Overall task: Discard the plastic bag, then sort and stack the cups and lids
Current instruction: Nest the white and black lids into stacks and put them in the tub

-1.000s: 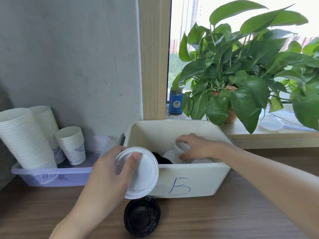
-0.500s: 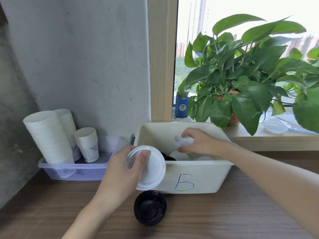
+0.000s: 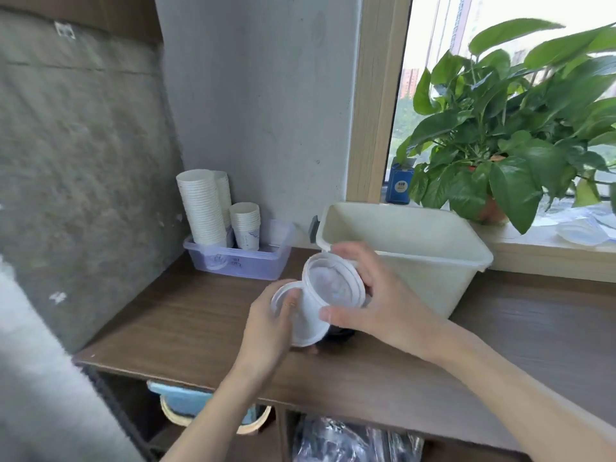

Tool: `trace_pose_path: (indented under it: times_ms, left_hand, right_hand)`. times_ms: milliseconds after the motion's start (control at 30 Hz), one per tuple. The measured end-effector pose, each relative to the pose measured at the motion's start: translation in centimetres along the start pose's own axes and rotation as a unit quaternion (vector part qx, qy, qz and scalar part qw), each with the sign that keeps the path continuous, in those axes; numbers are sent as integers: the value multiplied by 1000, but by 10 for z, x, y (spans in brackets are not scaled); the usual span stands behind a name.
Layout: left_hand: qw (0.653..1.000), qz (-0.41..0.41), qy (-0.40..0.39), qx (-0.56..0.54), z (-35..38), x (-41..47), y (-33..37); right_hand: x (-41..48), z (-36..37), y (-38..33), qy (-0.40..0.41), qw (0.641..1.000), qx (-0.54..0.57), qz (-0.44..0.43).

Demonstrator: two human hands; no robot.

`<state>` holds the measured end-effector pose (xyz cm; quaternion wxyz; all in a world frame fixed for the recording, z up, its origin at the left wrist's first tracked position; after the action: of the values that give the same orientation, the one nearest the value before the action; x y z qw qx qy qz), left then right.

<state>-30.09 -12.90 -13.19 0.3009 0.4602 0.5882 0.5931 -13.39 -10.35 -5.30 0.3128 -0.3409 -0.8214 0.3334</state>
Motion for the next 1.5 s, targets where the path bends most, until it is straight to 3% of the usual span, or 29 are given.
trace_pose_path:
  times_ms: [233, 467, 800, 1000, 1200, 1500]
  left_hand:
    - [987, -108, -40, -115, -11, -40, -33]
    - [988, -57, -43, -134, -15, -44, -38]
    - [993, -27, -44, -107, -17, -40, -44]
    - [996, 44, -36, -69, -18, -45, -44]
    - [995, 79, -39, -51, -18, -45, -45]
    - [992, 125, -30, -9, -15, -49, -46]
  right_hand:
    - [-21, 67, 22, -8, 1000, -9, 5]
    - [-23, 95, 26, -8, 999, -42, -15]
    - [-27, 108, 32, -41, 999, 32, 14]
    - [-22, 109, 54, 41, 986, 116, 110]
    - [-21, 121, 60, 83, 989, 91, 80]
    - [-21, 123, 71, 107, 978, 154, 91]
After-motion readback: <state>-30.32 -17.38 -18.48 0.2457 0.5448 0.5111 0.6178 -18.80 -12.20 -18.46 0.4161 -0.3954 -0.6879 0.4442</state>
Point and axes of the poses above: each hand's wrist, its own x-axis towards the middle knuckle, its own z-axis out of the palm, y = z × x, the point moved 7 cm from there along x, towards the middle knuckle, and after that the axes turned 6 degrees about -x, right-handed, at the moved point
